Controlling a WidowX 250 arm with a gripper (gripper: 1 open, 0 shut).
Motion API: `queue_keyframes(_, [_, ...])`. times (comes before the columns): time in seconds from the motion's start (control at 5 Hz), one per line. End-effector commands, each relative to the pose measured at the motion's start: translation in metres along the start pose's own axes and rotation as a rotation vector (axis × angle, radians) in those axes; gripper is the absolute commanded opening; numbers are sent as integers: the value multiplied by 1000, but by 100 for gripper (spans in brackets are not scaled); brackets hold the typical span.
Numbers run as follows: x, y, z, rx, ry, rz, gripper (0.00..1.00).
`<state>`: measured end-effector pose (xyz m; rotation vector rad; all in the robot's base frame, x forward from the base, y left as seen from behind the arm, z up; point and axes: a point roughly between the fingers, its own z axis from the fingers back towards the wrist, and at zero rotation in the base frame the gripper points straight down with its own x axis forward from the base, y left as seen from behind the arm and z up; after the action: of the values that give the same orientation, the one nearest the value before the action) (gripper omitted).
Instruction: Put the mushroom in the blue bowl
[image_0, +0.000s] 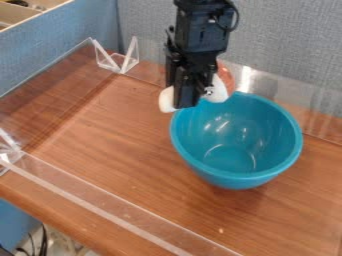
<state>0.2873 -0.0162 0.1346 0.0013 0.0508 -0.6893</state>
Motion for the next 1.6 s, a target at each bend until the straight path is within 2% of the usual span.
queue_keyframes(0.0, [9,-2,23,48,-60,-40,0])
queue_keyframes(0.6, [16,-14,31,59,-77,-116,0])
queue_keyframes(1.4, [17,-14,22,53,-72,-184,0])
